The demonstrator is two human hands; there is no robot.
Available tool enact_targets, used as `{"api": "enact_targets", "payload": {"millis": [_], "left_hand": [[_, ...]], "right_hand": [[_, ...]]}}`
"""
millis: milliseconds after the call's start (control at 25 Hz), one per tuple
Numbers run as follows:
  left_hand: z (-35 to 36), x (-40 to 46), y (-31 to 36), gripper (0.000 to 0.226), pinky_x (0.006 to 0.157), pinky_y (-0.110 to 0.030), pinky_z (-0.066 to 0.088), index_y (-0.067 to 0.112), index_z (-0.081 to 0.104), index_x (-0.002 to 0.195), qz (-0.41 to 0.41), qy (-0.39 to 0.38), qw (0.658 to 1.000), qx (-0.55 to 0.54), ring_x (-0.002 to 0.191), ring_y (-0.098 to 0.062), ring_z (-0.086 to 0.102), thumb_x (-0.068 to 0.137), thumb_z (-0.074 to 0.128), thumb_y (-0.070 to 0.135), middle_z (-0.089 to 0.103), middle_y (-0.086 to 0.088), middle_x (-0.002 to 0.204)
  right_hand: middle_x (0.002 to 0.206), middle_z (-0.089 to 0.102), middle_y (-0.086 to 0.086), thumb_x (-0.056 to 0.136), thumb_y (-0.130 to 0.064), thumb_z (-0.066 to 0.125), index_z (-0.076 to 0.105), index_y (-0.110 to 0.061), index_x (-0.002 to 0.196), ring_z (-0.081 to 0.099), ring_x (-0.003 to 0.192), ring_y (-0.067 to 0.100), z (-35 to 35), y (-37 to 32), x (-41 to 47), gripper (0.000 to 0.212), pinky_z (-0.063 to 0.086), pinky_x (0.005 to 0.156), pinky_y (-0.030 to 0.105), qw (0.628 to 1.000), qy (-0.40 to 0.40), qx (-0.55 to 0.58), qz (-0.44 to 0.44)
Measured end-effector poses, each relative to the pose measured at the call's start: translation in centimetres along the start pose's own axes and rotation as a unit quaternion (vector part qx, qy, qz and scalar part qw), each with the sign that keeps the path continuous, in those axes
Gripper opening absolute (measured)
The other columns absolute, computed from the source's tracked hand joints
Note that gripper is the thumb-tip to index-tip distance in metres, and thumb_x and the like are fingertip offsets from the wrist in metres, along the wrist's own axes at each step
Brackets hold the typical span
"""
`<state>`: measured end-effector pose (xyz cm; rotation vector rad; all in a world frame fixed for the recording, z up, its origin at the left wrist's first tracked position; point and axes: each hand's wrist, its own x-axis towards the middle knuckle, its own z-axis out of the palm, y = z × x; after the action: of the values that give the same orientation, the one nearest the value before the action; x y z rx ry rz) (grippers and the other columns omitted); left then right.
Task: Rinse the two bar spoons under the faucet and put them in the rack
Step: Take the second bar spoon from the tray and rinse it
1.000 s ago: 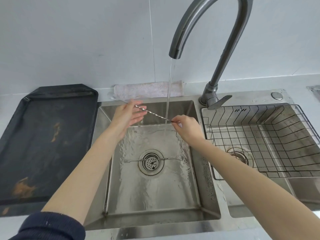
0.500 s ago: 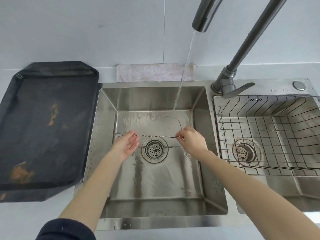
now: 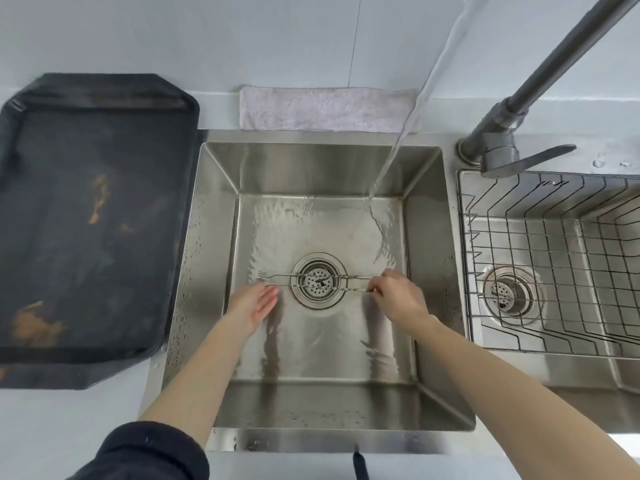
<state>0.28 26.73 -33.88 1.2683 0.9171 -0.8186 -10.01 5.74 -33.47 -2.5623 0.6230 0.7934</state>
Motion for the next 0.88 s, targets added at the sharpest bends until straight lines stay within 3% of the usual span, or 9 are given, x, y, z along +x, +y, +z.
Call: {"api": "enact_targets", "payload": {"millis": [80,160,280,320,400,480,640,880], "left_hand": [[-0.4,0.4,-0.9,0.040,0.102,-0.036,0.038,-0.007,0.035,0.134,-0.009,0.017,1.000,0.005,0.117,-0.028,0.053,0.095,0.039,0.003,0.059,-0.017,0.115],[-0.9,0.6,-1.6,0.038,0.100,-0.036,0.040,-0.007,0.039,0.130,-0.025,0.038,0.999,0.015,0.105,-0.027,0.058,0.094,0.041,0.002,0.061,-0.015,0.100],[-1.4,0.5,-2.2,0.018,0.102,-0.035,0.039,-0.003,0.055,0.104,-0.055,0.039,0.998,0.021,0.088,-0.024,0.060,0.093,0.042,0.003,0.059,-0.011,0.091],[-1.6,0.4,-2.3,0.018,0.104,-0.035,0.038,-0.003,0.055,0.104,-0.054,0.042,0.997,0.020,0.086,-0.023,0.060,0.093,0.042,0.003,0.059,-0.012,0.093],[-2.0,0.6,-2.2,0.031,0.105,-0.036,0.037,-0.006,0.047,0.123,-0.046,0.056,0.997,0.014,0.110,-0.030,0.058,0.094,0.040,0.003,0.061,-0.015,0.103],[-2.2,0.7,-1.9,0.032,0.104,-0.036,0.038,-0.002,0.044,0.126,-0.046,0.062,0.997,0.006,0.128,-0.029,0.047,0.095,0.039,0.005,0.060,-0.017,0.117],[-2.0,0.8,-1.4,0.031,0.107,-0.036,0.037,0.003,0.045,0.125,-0.044,0.070,0.996,0.026,0.131,-0.027,0.044,0.095,0.039,0.008,0.051,-0.016,0.134],[-2.2,1.4,-1.7,0.038,0.105,-0.035,0.037,0.004,0.043,0.132,-0.035,0.077,0.994,0.076,0.130,-0.026,0.045,0.095,0.041,0.015,0.047,-0.013,0.140]], "right_hand": [[0.122,0.056,0.010,0.095,-0.013,0.044,0.062,-0.015,0.115,0.051,0.116,0.029,0.6,0.0,0.1,0.028,0.046,0.089,0.036,1.000,-0.011,-0.006,0.002],[0.124,0.054,0.011,0.095,-0.013,0.044,0.062,-0.015,0.116,0.052,0.116,0.029,1.0,0.0,0.1,0.028,0.046,0.089,0.036,1.000,-0.018,-0.016,0.002],[0.125,0.052,0.010,0.095,-0.013,0.042,0.061,-0.015,0.117,0.054,0.114,0.030,1.4,-0.2,0.0,0.029,0.046,0.089,0.037,0.999,-0.025,-0.034,0.002],[0.126,0.052,0.010,0.096,-0.013,0.041,0.061,-0.015,0.118,0.054,0.114,0.030,1.5,-0.2,0.0,0.029,0.046,0.088,0.037,0.999,-0.027,-0.037,0.004],[0.126,0.052,0.010,0.096,-0.012,0.040,0.061,-0.015,0.117,0.054,0.114,0.030,1.7,-0.3,-0.1,0.030,0.046,0.087,0.038,0.999,-0.024,-0.038,0.008],[0.126,0.053,0.011,0.096,-0.011,0.040,0.060,-0.014,0.117,0.052,0.115,0.031,2.0,-0.4,-0.1,0.030,0.045,0.089,0.038,0.999,-0.026,-0.042,0.009],[0.126,0.055,0.010,0.096,-0.008,0.038,0.059,-0.014,0.117,0.049,0.118,0.030,2.7,-0.4,0.0,0.031,0.043,0.092,0.036,0.998,-0.027,-0.059,0.014],[0.127,0.054,0.009,0.094,-0.007,0.039,0.060,-0.015,0.117,0.048,0.120,0.029,2.6,-0.6,0.0,0.032,0.043,0.094,0.036,0.997,-0.038,-0.065,0.012]]}}
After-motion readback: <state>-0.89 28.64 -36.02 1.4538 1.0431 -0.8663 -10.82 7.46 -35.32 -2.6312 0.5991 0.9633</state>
